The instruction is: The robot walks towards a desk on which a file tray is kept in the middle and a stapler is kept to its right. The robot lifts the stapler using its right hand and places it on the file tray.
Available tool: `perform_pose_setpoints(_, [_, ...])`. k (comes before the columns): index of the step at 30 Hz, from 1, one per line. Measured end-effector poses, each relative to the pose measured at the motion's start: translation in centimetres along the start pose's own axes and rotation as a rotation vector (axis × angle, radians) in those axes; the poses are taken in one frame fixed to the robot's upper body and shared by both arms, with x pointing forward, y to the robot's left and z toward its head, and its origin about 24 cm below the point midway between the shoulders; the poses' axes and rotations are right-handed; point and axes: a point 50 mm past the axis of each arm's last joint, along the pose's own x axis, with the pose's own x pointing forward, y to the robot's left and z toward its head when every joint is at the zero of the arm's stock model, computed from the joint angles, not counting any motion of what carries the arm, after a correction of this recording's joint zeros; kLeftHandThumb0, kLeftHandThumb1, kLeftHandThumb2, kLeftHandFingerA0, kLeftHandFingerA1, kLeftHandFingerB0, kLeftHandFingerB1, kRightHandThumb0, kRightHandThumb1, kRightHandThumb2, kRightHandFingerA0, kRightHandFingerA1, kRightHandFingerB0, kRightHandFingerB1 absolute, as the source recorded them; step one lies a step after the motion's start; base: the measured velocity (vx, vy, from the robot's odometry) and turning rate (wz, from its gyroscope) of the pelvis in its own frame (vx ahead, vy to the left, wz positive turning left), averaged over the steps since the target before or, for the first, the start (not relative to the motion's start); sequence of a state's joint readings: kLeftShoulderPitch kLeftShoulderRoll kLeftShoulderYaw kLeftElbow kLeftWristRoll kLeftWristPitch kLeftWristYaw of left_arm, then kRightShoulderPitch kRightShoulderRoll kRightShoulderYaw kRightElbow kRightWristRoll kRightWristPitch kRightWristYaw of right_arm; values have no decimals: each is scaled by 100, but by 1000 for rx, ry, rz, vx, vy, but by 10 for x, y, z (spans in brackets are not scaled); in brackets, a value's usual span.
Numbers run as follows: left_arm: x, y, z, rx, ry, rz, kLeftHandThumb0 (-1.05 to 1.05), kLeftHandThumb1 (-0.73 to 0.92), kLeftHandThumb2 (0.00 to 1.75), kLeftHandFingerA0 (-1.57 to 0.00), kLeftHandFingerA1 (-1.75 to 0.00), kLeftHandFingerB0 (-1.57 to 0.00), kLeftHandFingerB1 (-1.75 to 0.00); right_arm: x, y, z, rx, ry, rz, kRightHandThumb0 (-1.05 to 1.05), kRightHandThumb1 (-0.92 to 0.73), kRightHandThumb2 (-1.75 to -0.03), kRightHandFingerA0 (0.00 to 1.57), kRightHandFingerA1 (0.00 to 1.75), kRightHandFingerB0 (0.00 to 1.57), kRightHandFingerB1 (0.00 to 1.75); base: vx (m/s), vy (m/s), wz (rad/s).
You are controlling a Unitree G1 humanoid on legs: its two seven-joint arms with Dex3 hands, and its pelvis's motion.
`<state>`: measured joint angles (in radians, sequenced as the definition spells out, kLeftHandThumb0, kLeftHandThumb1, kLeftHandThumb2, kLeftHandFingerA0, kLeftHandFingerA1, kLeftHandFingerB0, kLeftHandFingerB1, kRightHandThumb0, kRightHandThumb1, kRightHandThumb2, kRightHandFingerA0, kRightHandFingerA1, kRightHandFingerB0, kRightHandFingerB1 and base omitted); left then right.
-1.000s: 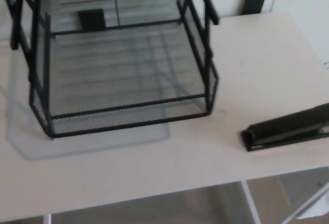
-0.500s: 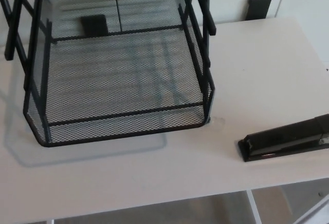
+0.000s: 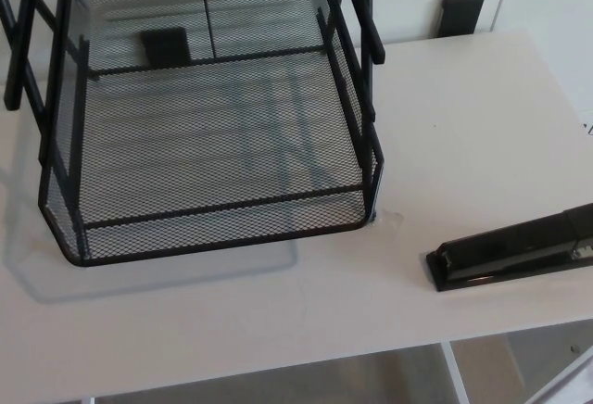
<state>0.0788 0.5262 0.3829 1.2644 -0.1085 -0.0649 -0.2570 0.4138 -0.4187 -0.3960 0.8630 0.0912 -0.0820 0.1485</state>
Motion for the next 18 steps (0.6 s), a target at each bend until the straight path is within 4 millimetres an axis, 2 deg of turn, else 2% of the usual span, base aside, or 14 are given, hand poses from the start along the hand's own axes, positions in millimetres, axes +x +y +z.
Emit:
perform_pose_setpoints(4, [0, 0, 0, -2, 0, -1, -89, 68, 117, -20, -94, 0, -60, 0, 0, 0, 12, -1, 6, -89, -65, -94, 11, 24, 0, 7, 0, 0, 0])
perform_pose_setpoints(5, [0, 0, -1, -2, 1, -1, -96, 74, 112, -23, -99, 0, -51, 0, 0, 0, 13, 0, 7, -76, -56, -90, 12, 40, 0, 16, 0, 0, 0])
perform_pose_setpoints(6, [-1, 1, -2, -4, 5, 1, -99, 76, 108, -22, -98, 0, -48, 3, 0, 10, 30, -33, 0, -78, -56, -93, 8, 46, 0, 17, -34, -6, -11])
perform_pose_setpoints(8, [-1, 1, -3, -9, 7, 2, -99, 76, 108, -22, -98, 0, -48, 10, -4, 51, 73, -163, -32, -78, -56, -93, 8, 46, 0, 17, -20, -3, -3])
perform_pose_setpoints(9, [0, 1, -1, -12, -2, -1, -104, 65, 127, -9, -78, 0, -49, 12, -7, 75, 97, -241, -49, -99, -68, -63, 11, 66, 0, 32, 0, 0, 0])
perform_pose_setpoints(10, [0, 0, 1, -18, -9, -1, -103, 81, 91, 0, -127, 0, -35, 13, -11, 98, 117, -312, -63, -105, -56, -102, 14, 79, 0, 37, 0, 0, 0])
perform_pose_setpoints(11, [0, 0, 3, -26, -15, -2, -103, 81, 91, 0, -127, 0, -35, 13, -14, 118, 131, -374, -74, -105, -56, -102, 14, 79, 0, 37, 0, 0, 0])
perform_pose_setpoints(12, [1, 0, 4, -34, -21, -3, -103, 83, 87, -5, -109, 0, -33, 12, -16, 133, 144, -422, -82, -105, -66, -62, 0, 117, 0, 69, 0, 0, 0])
perform_pose_setpoints(13, [1, 0, 5, -51, -28, -3, -105, 86, 84, -7, -108, 0, -38, 10, -21, 158, 167, -497, -96, -105, -68, -61, 1, 138, 0, 85, 0, 0, 0])
perform_pose_setpoints(14, [1, 0, 6, -64, -34, -2, -100, 69, 134, 0, -83, 0, -51, 7, -24, 175, 184, -550, -107, -105, -67, -60, 11, 160, 4, 117, 7, 0, 8])
perform_pose_setpoints(16, [1, 2, 9, -98, -54, 6, -100, 74, 138, -4, -87, 0, -53, -2, -32, 212, 232, -660, -129, -105, -66, -62, 18, 170, 10, 135, 9, -15, 9])
perform_pose_setpoints(18, [1, 3, 15, -130, -79, 15, -95, 74, 137, -8, -87, 0, -54, -13, -42, 241, 280, -748, -159, -105, -67, -64, 21, 175, 10, 140, 10, -15, 6])
